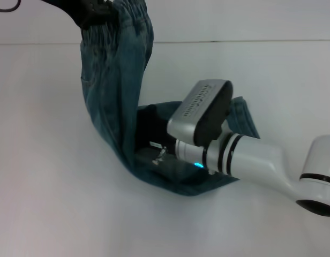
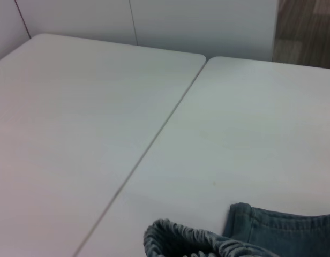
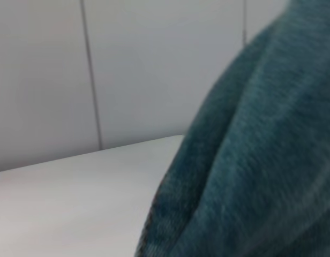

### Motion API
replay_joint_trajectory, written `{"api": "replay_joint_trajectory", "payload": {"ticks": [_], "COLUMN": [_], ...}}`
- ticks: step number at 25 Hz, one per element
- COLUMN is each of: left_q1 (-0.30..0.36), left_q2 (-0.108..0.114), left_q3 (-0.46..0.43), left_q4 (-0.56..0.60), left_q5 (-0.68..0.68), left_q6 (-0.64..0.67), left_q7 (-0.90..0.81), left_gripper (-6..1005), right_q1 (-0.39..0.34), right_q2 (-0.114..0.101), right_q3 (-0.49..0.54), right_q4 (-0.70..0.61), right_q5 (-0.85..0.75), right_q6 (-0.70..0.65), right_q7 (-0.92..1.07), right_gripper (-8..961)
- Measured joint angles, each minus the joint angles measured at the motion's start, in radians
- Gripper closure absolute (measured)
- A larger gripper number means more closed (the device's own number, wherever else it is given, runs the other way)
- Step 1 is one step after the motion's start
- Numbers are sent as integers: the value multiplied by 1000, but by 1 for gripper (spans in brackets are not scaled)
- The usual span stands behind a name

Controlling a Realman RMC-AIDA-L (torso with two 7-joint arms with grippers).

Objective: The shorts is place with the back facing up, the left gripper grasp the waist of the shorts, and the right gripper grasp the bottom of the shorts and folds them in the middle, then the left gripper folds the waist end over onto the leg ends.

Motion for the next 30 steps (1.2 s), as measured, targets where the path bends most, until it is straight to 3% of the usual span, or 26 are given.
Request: {"api": "replay_joint_trajectory", "payload": {"ticks": [6,13,17,23,30], "left_q1": [48,87,106,176,167], "left_q2": [-28,-96,-132,-134,-136], "left_q3": [32,38,67,252,403], "left_q4": [6,23,9,-102,-332], "left_q5": [5,-1,-18,-192,-301], "left_q6": [1,-26,-84,-274,-461], "left_q7": [0,8,14,12,14], "left_gripper": [952,949,947,944,927], "right_q1": [-32,-251,-342,-395,-380], "right_q2": [-2,-20,-22,-27,-29], "right_q3": [132,230,377,595,616], "right_q4": [29,-80,-179,-252,-308], "right_q5": [-162,-163,-163,-32,61], "right_q6": [47,-142,-257,-435,-511], "right_q7": [0,2,15,73,189], "right_gripper": [938,937,937,937,936]}}
